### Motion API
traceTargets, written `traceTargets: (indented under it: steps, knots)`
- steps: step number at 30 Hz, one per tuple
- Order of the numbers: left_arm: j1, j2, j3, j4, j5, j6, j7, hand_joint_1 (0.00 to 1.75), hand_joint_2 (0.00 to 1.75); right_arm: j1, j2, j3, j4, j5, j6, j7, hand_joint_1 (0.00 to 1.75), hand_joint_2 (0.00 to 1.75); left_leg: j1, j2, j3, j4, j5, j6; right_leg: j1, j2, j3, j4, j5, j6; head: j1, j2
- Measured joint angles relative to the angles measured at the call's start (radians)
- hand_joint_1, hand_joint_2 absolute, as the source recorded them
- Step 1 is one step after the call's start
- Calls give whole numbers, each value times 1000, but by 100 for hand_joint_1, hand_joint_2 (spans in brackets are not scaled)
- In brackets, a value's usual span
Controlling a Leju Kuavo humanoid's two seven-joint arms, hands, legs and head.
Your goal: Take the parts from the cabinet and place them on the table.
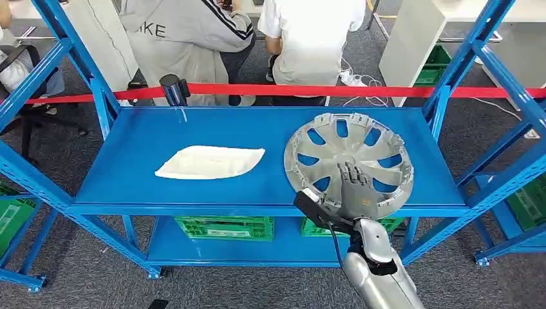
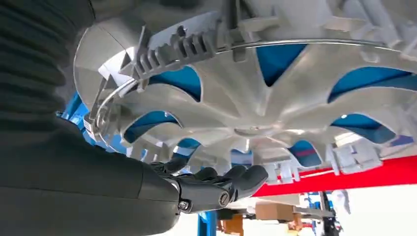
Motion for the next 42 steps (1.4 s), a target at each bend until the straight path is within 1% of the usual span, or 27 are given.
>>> traceTargets:
  steps: [27, 31, 35, 38, 42]
  knots:
    - [0, 0, 8, 0, -8, 1, -3, 0, 0, 7, 0, -16, 14, -34, 0, -4, 175, 175, 0, -1, -1, 0, 0, 0, 0, -1, -1, 0, 0, 0, 0, 0]
    - [0, 0, 8, 0, -10, 1, -6, 0, 0, 7, 0, -19, 8, -58, -9, -34, 175, 175, 0, -1, -1, 0, 0, 0, 0, -1, -1, 0, 0, 0, 0, 0]
    - [0, 0, 9, 0, -11, 1, -11, 0, 0, 6, 0, -20, -31, -85, -20, -73, 175, 175, 0, -1, -1, 0, 0, 0, 0, -1, -1, 0, 0, 0, 0, 0]
    - [0, 0, 13, 0, -14, 1, -14, 0, 0, 5, 0, -18, -94, -104, -49, -122, 175, 175, 0, -1, -3, 0, 0, 0, 0, -1, -2, 0, 0, 0, 0, 0]
    - [0, 0, 23, 0, -20, -3, -15, 0, 0, 7, 0, 9, -225, -108, -56, -142, 175, 175, 0, -1, -3, 0, 1, -1, 0, -1, -3, 0, 0, 0, 0, 0]
